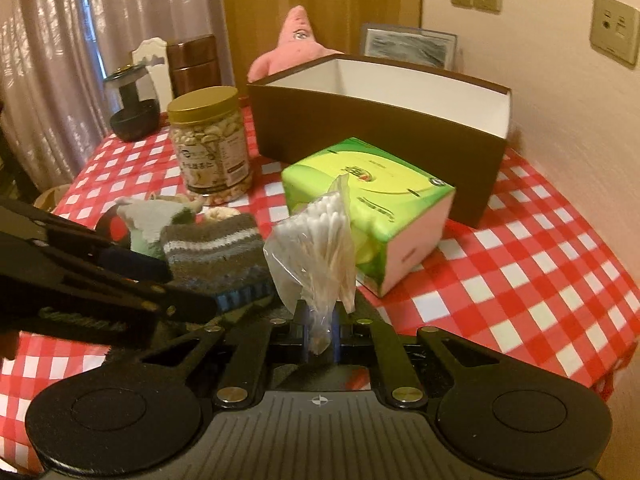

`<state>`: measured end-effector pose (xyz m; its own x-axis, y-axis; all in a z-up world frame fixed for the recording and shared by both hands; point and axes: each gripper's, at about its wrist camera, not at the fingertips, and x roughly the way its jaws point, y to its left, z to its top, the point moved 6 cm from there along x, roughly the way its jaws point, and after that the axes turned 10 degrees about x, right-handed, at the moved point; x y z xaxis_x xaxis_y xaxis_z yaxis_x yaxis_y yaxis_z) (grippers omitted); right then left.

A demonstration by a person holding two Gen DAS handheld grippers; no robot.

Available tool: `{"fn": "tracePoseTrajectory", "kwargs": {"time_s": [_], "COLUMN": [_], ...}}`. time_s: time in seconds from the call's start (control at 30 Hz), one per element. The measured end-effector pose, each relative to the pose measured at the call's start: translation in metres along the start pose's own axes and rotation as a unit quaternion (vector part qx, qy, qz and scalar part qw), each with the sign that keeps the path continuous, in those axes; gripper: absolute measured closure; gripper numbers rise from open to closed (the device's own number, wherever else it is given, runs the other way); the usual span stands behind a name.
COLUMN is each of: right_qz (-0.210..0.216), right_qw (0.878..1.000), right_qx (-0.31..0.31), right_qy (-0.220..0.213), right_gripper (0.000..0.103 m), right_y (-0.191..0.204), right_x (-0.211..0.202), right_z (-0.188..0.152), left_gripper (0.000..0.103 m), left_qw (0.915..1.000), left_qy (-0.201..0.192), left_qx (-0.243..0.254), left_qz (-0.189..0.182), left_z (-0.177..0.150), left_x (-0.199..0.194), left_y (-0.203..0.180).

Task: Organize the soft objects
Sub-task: 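Grasp the cotton swab bag with the right tool while the left tool grasps the grey striped sock, then carry the swab bag and sock into the brown box and open both tools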

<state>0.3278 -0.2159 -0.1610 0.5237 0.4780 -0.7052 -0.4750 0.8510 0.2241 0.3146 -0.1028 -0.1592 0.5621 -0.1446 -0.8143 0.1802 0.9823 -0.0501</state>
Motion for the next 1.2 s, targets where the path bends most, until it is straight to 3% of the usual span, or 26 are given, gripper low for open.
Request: {"fn": "tracePoseTrajectory", "kwargs": {"time_s": [0.13, 0.17, 0.5, 0.8, 0.93, 1.2], "right_qz": [-0.003, -0.004, 0.006, 0.063, 0.078, 0.076], "right_qw": [1.0, 1.0, 0.997, 0.995, 0.994, 0.993], "right_qx": [0.024, 0.029, 0.07, 0.056, 0.05, 0.031], "right_qy": [-0.003, -0.006, -0.033, -0.052, -0.066, -0.09], "right_gripper": [0.093, 0.093, 0.093, 0.092, 0.092, 0.092], "right_y": [-0.006, -0.007, -0.025, -0.048, -0.061, -0.089], "right_x": [-0.006, -0.008, -0.028, -0.035, -0.029, -0.001], "right_z": [0.001, 0.002, 0.027, 0.083, 0.109, 0.167], "left_gripper": [0.091, 0.093, 0.095, 0.095, 0.095, 0.095], "left_qw": [1.0, 1.0, 0.9977, 0.9906, 0.9864, 0.9796], "left_qy": [0.0, -0.003, -0.06, -0.134, -0.156, -0.187], "left_qx": [-0.001, 0.001, 0.029, -0.027, -0.037, -0.044], "left_qz": [-0.004, -0.007, -0.003, 0.009, 0.038, 0.06], "left_z": [0.004, 0.005, 0.036, 0.093, 0.119, 0.184], "left_x": [0.008, 0.008, -0.023, -0.07, -0.073, -0.059], "left_y": [0.0, 0.0, -0.007, 0.008, 0.018, 0.032]}}
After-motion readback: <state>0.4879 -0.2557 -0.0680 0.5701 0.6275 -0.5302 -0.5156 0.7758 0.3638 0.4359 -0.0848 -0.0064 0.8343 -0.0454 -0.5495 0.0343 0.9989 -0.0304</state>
